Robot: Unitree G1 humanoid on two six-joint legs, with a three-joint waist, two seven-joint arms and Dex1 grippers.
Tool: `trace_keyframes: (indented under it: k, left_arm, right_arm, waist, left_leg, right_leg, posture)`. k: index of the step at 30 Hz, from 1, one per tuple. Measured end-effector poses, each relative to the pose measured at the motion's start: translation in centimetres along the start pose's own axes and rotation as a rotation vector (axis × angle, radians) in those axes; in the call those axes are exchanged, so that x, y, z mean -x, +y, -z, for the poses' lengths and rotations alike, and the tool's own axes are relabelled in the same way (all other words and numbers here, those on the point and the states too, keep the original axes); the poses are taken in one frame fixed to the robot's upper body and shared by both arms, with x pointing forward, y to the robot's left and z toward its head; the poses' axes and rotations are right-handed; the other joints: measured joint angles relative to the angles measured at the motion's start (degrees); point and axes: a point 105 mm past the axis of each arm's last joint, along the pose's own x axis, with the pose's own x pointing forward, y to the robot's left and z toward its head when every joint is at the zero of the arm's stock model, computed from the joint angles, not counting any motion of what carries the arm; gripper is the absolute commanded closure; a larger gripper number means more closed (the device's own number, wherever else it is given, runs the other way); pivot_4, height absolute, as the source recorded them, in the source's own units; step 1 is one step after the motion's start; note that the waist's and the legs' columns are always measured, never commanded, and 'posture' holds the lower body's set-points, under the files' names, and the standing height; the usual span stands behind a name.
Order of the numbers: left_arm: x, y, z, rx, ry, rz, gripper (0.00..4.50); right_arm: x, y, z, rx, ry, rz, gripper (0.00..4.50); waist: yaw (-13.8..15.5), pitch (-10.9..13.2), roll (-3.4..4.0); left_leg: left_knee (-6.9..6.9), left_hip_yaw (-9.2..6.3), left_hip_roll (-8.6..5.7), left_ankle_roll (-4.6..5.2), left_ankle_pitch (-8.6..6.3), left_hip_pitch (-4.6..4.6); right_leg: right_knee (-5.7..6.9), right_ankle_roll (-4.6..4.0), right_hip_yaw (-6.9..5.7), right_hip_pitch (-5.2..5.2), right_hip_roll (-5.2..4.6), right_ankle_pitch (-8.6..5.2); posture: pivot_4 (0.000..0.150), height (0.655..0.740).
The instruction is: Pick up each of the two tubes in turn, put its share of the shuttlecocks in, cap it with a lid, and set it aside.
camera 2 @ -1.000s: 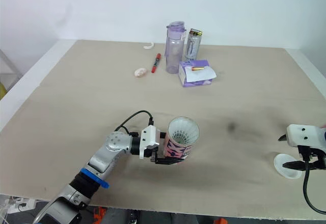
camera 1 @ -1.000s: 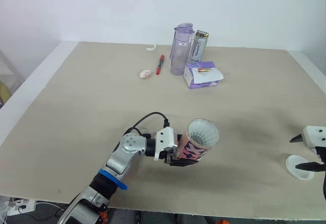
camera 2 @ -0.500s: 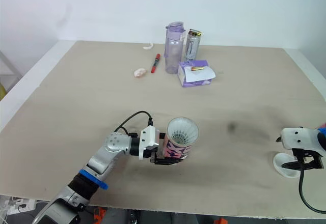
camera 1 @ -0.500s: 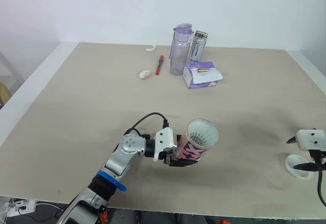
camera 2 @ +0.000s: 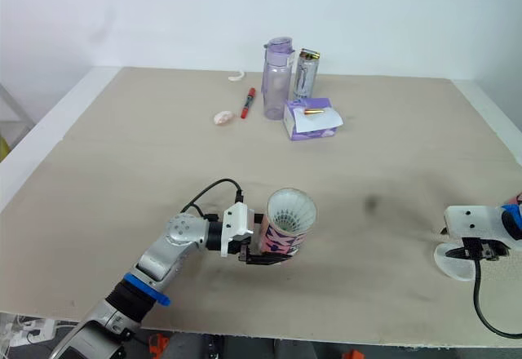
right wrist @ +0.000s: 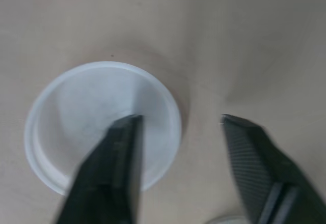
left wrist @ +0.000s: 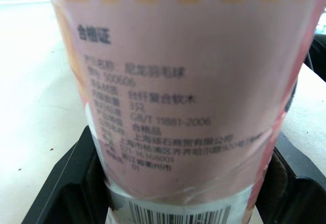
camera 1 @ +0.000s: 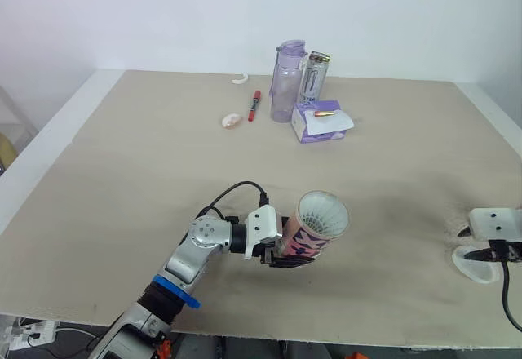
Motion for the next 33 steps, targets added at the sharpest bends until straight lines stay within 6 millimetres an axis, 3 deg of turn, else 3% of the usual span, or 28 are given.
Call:
trace_keyframes:
  k: [1, 4, 13, 16, 21, 22, 23, 27, 28, 29, 30, 33]
  left_arm:
    - [0.0, 0.0, 0.0, 0.000, 0.001, -0.001, 1.20]
    - [0.0, 0.0, 0.0, -0.002, 0.001, -0.001, 1.20]
    - [0.1, 0.0, 0.0, -0.010, 0.002, 0.000, 1.20]
    - [0.2, 0.1, 0.0, -0.016, 0.002, -0.002, 1.20]
    - [0.3, 0.2, 0.1, -0.020, 0.005, 0.002, 1.20]
    - [0.2, 0.2, 0.1, -0.025, 0.004, 0.006, 1.20]
    - [0.2, 0.2, 0.1, -0.025, 0.004, 0.006, 1.20]
    - [0.2, 0.3, 0.1, -0.029, 0.004, 0.017, 1.20]
    - [0.2, 0.4, 0.1, -0.031, 0.005, 0.021, 1.20]
    - [0.2, 0.4, 0.1, -0.031, 0.005, 0.021, 1.20]
    - [0.2, 0.5, 0.1, -0.029, 0.006, 0.025, 1.20]
    - [0.1, 0.6, 0.1, -0.034, 0.004, 0.029, 1.20]
  right_arm:
    - [-0.1, 0.1, -0.1, 0.000, -0.003, -0.008, 3.82]
    - [-0.1, 0.1, -0.1, 0.000, -0.006, -0.013, 4.42]
    - [-0.2, 0.3, -0.5, -0.003, -0.041, -0.018, 4.42]
    - [-0.2, -0.1, -1.7, 0.022, -0.089, -0.012, 4.42]
    - [0.7, -1.6, -6.0, 0.094, -0.218, 0.025, 4.42]
    - [1.6, -2.4, -8.6, 0.150, -0.269, 0.047, 4.42]
    - [1.6, -2.4, -8.6, 0.151, -0.270, 0.047, 4.42]
    - [3.1, -3.2, -12.1, 0.229, -0.318, 0.067, 4.42]
    - [5.0, -4.4, -15.8, 0.297, -0.390, 0.116, 4.42]
    - [5.2, -4.5, -16.1, 0.307, -0.397, 0.121, 4.42]
    - [6.7, -4.9, -19.2, 0.372, -0.458, 0.151, 4.42]
    - [8.0, -4.8, -22.6, 0.413, -0.522, 0.140, 4.42]
  waist:
    - [-0.10, 0.00, 0.00]
    - [-0.15, 0.00, 0.01]
    - [-0.18, 0.00, 0.01]
    - [-0.20, -0.01, 0.03]
    - [-0.21, -0.05, 0.14]
    - [-0.17, -0.05, 0.17]
    - [-0.17, -0.05, 0.17]
    - [-0.10, -0.01, 0.11]
    - [-0.20, -0.01, 0.19]
    - [-0.23, -0.02, 0.20]
    - [-0.15, 0.01, 0.14]
    - [-0.05, 0.02, 0.11]
  left_leg:
    - [0.01, 0.00, 0.00, 0.00, 0.00, 0.02]
    - [0.01, 0.00, -0.01, 0.00, 0.00, 0.03]
    - [0.00, -0.01, 0.00, 0.00, 0.00, 0.03]
    - [-0.01, -0.02, 0.01, 0.00, 0.00, 0.03]
    - [-0.02, -0.04, 0.05, 0.00, 0.00, 0.03]
    - [-0.02, -0.05, 0.10, 0.01, 0.00, 0.03]
    - [-0.02, -0.05, 0.10, 0.01, 0.00, 0.03]
    - [-0.02, -0.06, 0.17, 0.00, 0.00, -0.01]
    - [-0.03, 0.00, 0.18, 0.00, 0.00, -0.05]
    - [-0.04, -0.01, 0.18, 0.00, 0.00, -0.05]
    - [-0.04, -0.08, 0.24, -0.01, -0.01, -0.07]
    - [-0.05, -0.11, 0.27, -0.03, -0.02, -0.12]
  right_leg:
    - [0.00, -0.01, 0.01, 0.02, 0.00, 0.01]
    - [0.00, -0.02, 0.01, 0.03, -0.01, 0.01]
    - [0.00, -0.01, -0.01, 0.03, 0.01, 0.00]
    - [0.00, -0.01, 0.00, 0.03, 0.01, 0.01]
    - [0.01, 0.00, 0.01, 0.03, 0.01, 0.01]
    - [0.01, 0.00, 0.00, 0.03, 0.01, 0.00]
    - [0.02, 0.00, -0.01, 0.03, 0.01, 0.00]
    - [0.01, 0.01, -0.04, -0.04, 0.00, -0.01]
    - [0.01, -0.01, 0.01, -0.14, 0.00, 0.00]
    - [0.01, 0.00, 0.00, -0.14, 0.01, 0.00]
    - [0.01, 0.09, -0.10, -0.16, 0.05, -0.06]
    - [0.01, 0.28, -0.14, -0.18, 0.05, -0.18]
  posture:
    - [0.150, 0.7400]
    - [0.150, 0.7400]
    - [0.150, 0.7400]
    - [0.150, 0.7400]
    - [0.150, 0.7400]
    - [0.150, 0.7400]
    - [0.150, 0.7400]
    - [0.150, 0.7400]
    - [0.150, 0.7400]
    - [0.150, 0.7400]
    - [0.150, 0.7400]
    - [0.150, 0.7400]
